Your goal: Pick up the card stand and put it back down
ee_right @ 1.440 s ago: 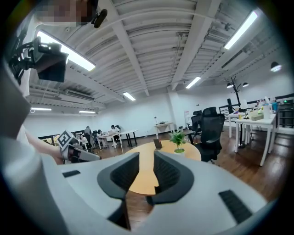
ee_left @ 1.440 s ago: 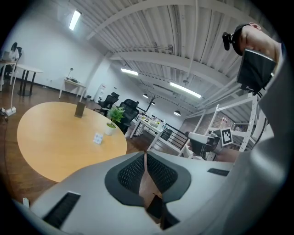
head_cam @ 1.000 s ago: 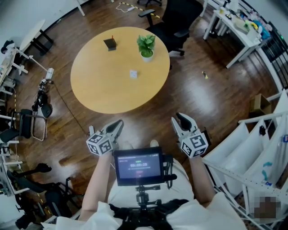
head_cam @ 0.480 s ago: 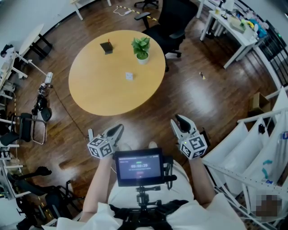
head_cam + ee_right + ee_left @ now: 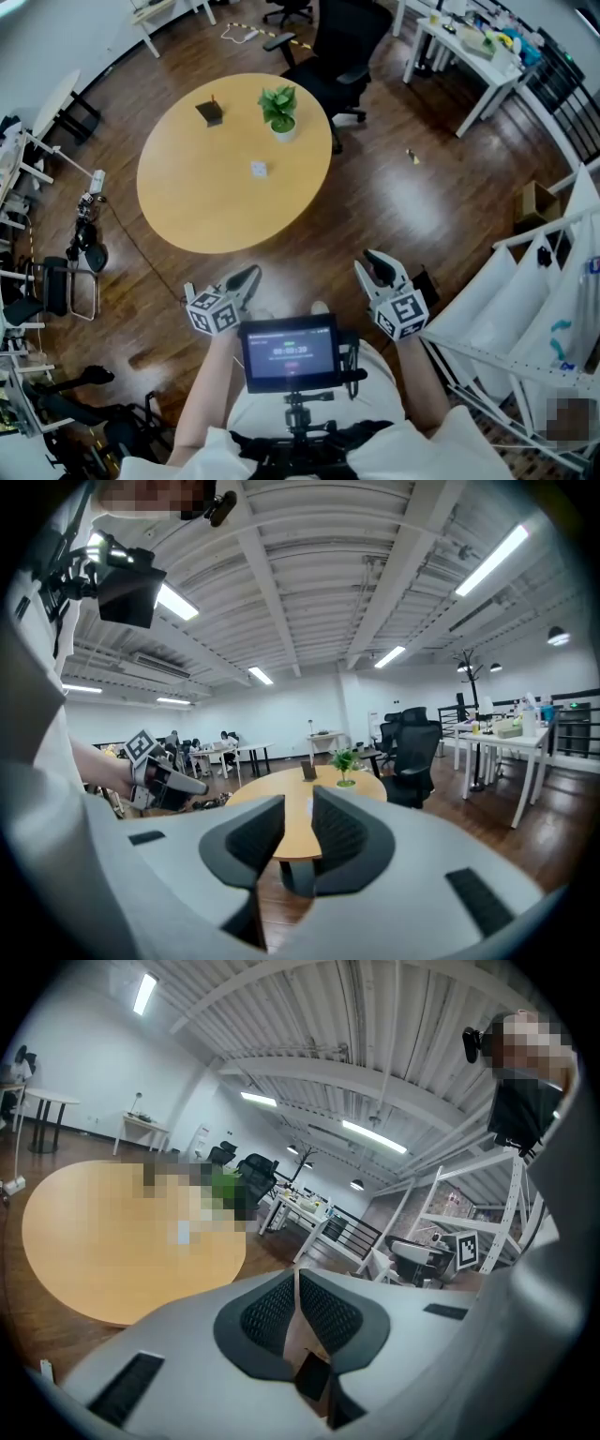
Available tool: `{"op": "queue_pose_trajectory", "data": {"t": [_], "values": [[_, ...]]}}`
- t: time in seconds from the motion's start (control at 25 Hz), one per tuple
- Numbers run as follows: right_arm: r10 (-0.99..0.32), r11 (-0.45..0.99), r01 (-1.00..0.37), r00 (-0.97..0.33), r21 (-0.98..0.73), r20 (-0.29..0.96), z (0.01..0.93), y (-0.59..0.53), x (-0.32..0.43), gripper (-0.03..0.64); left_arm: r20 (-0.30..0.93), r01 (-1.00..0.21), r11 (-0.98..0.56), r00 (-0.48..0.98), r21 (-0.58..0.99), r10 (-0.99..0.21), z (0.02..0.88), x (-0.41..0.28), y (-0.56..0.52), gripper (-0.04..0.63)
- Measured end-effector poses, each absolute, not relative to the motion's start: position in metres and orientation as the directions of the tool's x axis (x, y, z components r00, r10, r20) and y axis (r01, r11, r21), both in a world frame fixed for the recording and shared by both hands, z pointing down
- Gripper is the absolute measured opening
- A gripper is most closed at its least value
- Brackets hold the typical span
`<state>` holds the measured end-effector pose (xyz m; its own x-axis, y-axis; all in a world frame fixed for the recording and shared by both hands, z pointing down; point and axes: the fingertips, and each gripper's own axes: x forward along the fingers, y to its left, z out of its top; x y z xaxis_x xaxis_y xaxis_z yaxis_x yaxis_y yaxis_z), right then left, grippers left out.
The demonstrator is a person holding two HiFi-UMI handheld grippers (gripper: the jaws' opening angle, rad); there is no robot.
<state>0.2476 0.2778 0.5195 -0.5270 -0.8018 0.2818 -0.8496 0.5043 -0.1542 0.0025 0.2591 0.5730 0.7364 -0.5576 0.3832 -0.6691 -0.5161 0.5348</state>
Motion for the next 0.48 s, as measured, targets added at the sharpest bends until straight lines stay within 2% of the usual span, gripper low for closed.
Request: {"op": "queue_pose_trajectory", "data": {"t": [0.48], "values": [[-0.786, 0.527, -0.839, -0.543, -0.138, 0.297, 0.521, 0.293, 0.234, 0.11, 0.416, -0.658, -0.522, 0.751, 0.543, -0.513, 0.585, 0.007, 0.28, 0.017]]}}
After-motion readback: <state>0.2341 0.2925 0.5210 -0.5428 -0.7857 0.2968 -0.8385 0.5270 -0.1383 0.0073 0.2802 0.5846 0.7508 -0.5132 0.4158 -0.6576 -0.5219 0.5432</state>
